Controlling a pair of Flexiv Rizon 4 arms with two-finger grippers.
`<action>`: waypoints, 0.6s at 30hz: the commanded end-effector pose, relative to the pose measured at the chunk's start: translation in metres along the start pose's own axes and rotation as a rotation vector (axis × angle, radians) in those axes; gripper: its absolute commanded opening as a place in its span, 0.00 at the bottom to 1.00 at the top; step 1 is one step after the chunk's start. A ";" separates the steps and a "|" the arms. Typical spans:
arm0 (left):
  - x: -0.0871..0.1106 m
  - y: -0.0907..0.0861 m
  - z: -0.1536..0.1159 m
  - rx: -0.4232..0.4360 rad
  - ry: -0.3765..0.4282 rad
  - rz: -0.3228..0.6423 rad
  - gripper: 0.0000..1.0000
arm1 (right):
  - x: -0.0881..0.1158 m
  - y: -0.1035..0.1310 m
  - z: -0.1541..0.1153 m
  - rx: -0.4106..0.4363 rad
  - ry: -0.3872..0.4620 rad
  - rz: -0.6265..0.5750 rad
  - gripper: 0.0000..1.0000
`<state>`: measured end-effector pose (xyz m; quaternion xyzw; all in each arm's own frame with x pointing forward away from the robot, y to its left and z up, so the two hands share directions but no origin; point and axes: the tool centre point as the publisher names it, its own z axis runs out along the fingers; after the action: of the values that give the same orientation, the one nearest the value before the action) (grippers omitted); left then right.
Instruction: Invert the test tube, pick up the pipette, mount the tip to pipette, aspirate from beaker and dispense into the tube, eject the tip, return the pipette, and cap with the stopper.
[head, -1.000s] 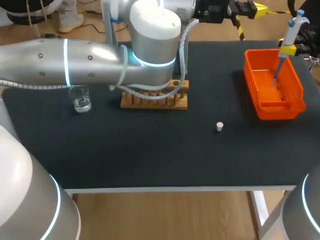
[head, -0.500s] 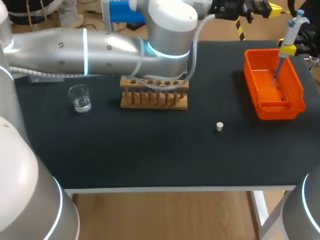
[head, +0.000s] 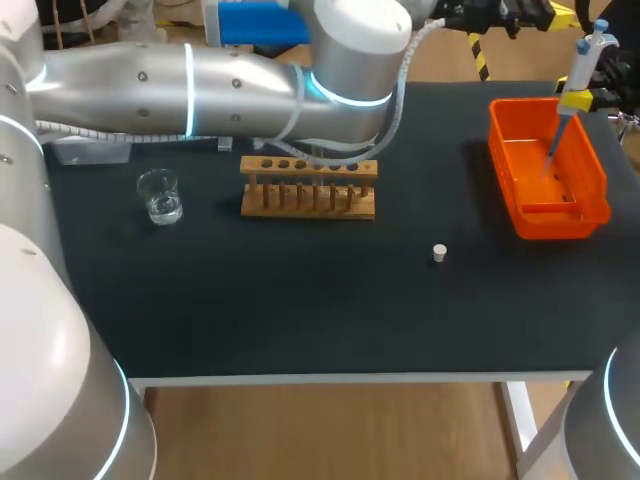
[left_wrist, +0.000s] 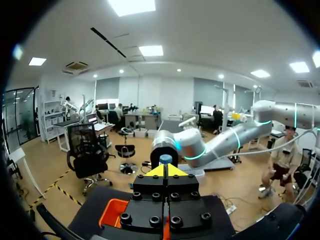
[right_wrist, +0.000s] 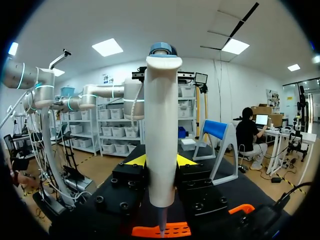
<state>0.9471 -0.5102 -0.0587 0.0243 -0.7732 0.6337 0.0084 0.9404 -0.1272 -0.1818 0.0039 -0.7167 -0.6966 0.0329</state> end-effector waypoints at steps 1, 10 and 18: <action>-0.004 0.000 0.008 0.008 0.013 0.000 0.00 | -0.002 0.000 -0.002 0.001 0.006 0.001 0.00; -0.008 0.002 0.017 0.025 0.019 -0.007 0.00 | -0.002 0.000 -0.002 0.001 0.006 0.001 0.00; -0.012 0.006 0.024 0.045 0.004 -0.013 0.00 | -0.002 0.000 -0.002 0.001 0.006 0.001 0.00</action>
<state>0.9583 -0.5269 -0.0651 0.0271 -0.7654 0.6427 0.0165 0.9404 -0.1272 -0.1818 0.0039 -0.7167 -0.6966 0.0329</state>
